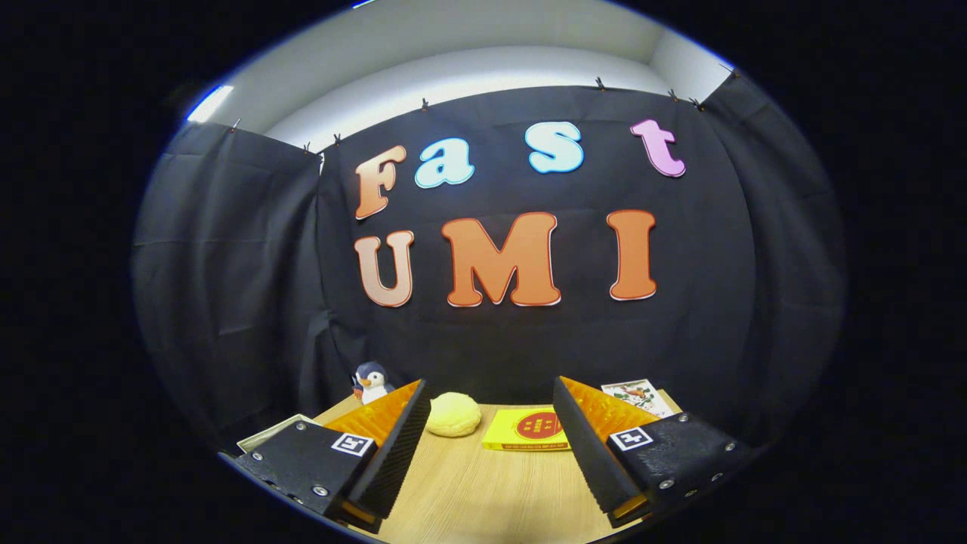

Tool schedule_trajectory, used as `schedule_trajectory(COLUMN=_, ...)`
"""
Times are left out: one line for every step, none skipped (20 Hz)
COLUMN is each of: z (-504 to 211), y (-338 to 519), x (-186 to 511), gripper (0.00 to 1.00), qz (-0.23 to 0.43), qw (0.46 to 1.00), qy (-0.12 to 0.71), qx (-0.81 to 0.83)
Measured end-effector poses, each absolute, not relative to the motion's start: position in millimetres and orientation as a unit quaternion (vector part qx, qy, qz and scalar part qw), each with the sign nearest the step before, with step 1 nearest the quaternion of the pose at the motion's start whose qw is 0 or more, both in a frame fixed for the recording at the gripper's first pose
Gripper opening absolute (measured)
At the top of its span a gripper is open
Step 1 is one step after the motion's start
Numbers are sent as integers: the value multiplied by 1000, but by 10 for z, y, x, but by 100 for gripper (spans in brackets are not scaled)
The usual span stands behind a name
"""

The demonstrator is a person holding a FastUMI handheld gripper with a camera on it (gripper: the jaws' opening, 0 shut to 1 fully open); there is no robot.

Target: Open the storage box then place both shoes into the box .Put the left shoe in first, then the right shoe, with the right side of both shoes facing outward in a uniform manner.

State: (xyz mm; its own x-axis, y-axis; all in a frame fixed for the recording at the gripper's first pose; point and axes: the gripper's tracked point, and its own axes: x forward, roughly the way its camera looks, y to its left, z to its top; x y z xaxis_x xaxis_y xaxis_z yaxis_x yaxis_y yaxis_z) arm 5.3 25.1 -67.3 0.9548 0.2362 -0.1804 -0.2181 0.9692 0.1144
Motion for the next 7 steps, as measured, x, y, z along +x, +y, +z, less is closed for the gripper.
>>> schedule_trajectory(z=-635, y=211, x=61, gripper=98, qz=113, qw=989, qy=88, qx=44)
schedule_trajectory(z=-605, y=200, x=68, gripper=98, qz=113, qw=989, qy=80, qx=45)
schedule_trajectory(z=-574, y=206, x=77, gripper=98, qz=115, qw=990, qy=74, qx=45)
schedule_trajectory(z=-552, y=209, x=79, gripper=98, qz=116, qw=990, qy=70, qx=45)
schedule_trajectory(z=-543, y=196, x=84, gripper=98, qz=117, qw=990, qy=67, qx=44)
schedule_trajectory(z=-533, y=170, x=86, gripper=98, qz=114, qw=990, qy=65, qx=43)
schedule_trajectory(z=-513, y=154, x=90, gripper=98, qz=113, qw=991, qy=61, qx=42)
